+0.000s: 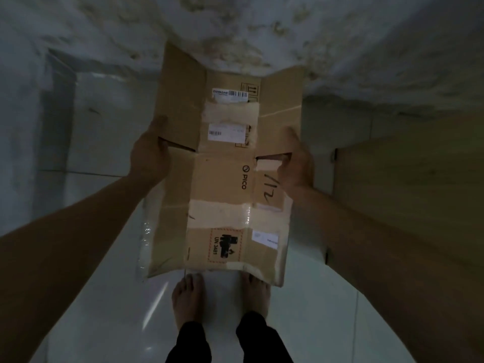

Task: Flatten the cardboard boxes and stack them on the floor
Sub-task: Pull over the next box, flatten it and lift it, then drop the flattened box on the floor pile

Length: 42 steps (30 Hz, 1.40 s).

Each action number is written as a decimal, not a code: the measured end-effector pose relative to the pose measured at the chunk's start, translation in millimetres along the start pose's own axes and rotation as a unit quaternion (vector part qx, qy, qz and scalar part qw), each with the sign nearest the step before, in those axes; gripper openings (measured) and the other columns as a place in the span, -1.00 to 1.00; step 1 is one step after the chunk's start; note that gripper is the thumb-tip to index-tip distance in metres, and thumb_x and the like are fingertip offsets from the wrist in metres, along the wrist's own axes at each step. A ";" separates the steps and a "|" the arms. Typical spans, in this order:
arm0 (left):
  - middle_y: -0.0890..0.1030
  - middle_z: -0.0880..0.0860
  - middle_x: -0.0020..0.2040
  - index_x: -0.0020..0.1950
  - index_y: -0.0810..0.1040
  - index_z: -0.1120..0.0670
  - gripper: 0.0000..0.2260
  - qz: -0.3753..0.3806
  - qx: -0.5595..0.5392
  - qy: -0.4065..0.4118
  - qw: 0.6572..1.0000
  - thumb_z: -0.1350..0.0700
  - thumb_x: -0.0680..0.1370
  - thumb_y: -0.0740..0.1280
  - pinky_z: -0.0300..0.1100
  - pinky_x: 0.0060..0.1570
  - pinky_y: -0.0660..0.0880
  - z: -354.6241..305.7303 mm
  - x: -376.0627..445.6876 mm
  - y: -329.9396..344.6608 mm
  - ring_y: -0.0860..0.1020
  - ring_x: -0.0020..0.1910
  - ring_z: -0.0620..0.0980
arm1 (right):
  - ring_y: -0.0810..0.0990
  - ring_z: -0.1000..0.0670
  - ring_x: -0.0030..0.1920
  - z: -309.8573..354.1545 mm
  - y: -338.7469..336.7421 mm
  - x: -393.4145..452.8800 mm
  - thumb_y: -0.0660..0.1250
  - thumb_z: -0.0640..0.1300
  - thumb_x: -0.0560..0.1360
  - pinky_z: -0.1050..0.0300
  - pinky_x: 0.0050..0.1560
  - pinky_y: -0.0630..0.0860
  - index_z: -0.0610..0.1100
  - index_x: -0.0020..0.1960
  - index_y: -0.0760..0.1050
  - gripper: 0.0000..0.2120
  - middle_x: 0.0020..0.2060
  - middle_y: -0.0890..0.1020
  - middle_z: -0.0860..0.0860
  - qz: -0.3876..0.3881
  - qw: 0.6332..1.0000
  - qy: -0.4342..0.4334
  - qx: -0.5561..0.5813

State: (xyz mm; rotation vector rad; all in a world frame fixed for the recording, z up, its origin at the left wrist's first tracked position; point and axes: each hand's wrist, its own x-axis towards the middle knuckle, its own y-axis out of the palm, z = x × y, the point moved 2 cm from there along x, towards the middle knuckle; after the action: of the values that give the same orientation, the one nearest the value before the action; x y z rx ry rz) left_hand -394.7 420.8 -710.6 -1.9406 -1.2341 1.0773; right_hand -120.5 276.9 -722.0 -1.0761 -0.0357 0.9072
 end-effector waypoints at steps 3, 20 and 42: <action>0.53 0.26 0.30 0.54 0.27 0.05 -0.49 0.007 -0.025 -0.005 1.000 0.28 0.59 0.19 0.05 0.19 0.46 28.7 18.7 31.9 0.53 0.19 0.31 | 0.48 -0.15 0.24 -26.7 35.5 22.6 0.12 -0.36 0.60 0.14 0.25 0.39 0.06 0.59 0.19 -0.37 0.26 0.44 -0.13 0.013 1.000 0.009 -0.009; 0.22 0.36 0.49 0.53 0.29 0.11 -0.39 0.184 0.082 -0.013 0.979 0.01 0.48 0.29 0.15 0.43 0.22 28.9 22.1 74.3 0.14 0.52 0.28 | -0.22 -0.18 0.60 -25.1 52.2 21.5 0.47 0.00 0.50 -0.16 0.53 0.07 0.09 0.62 -0.01 -0.12 0.60 -0.23 -0.12 0.211 0.971 0.090 -0.075; 0.58 0.12 0.19 0.27 0.49 0.12 -0.70 0.053 0.087 0.265 0.959 0.06 0.64 0.09 -0.10 -0.09 0.41 -372.3 -302.8 -355.2 0.57 0.07 0.13 | 0.59 -0.07 0.21 207.0 -433.6 -330.6 0.45 0.01 0.51 0.19 0.17 0.43 -0.12 0.33 0.55 -0.57 0.23 0.62 -0.10 0.029 0.995 0.009 0.093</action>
State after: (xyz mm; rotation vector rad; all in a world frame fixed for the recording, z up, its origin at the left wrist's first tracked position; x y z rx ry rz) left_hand -300.4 261.5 -143.0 -1.9933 -0.7246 0.6208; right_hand -157.8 144.1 -155.4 -0.9152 0.0930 0.9336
